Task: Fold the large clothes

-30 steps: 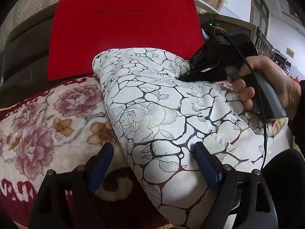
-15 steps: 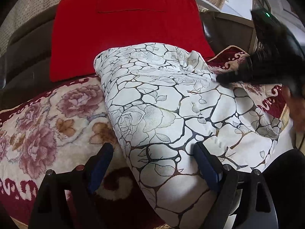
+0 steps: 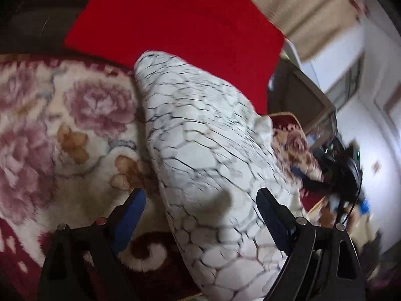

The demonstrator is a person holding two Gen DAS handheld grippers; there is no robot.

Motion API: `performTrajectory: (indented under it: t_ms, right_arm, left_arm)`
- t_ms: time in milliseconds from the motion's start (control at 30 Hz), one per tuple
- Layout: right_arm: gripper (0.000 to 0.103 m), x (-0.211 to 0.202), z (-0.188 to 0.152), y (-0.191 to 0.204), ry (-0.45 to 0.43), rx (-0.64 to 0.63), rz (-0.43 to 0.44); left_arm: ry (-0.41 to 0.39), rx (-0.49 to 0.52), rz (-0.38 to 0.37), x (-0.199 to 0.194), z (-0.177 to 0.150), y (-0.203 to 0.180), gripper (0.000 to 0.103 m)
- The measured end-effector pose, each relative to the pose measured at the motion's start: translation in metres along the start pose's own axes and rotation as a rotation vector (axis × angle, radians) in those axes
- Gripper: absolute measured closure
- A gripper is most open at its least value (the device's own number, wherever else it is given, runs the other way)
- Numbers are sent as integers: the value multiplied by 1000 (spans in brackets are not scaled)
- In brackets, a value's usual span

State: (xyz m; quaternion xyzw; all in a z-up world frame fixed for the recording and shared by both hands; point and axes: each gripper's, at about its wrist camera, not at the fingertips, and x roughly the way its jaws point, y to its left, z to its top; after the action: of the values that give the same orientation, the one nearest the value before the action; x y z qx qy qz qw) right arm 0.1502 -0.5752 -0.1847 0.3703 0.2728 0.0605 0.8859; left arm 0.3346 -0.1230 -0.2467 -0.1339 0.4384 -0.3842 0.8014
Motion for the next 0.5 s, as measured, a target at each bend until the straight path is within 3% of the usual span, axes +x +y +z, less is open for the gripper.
performTrajectory:
  t_ms: [67, 100, 267, 400, 500]
  right_arm:
    - [0, -5, 2, -20, -46, 67, 42]
    - [0, 1, 4, -29, -18, 91, 71]
    - [0, 32, 1, -58, 109, 147, 44]
    - [0, 38, 1, -79, 121, 205, 73]
    - [0, 48, 1, -89, 157, 239, 110]
  left_arm:
    - [37, -25, 2, 13, 6, 5, 13]
    - [55, -37, -5, 19, 7, 7, 13]
    - [101, 2, 8, 41, 6, -3, 13]
    - [136, 38, -10, 56, 5, -12, 9]
    - [156, 9, -40, 66, 7, -7, 6]
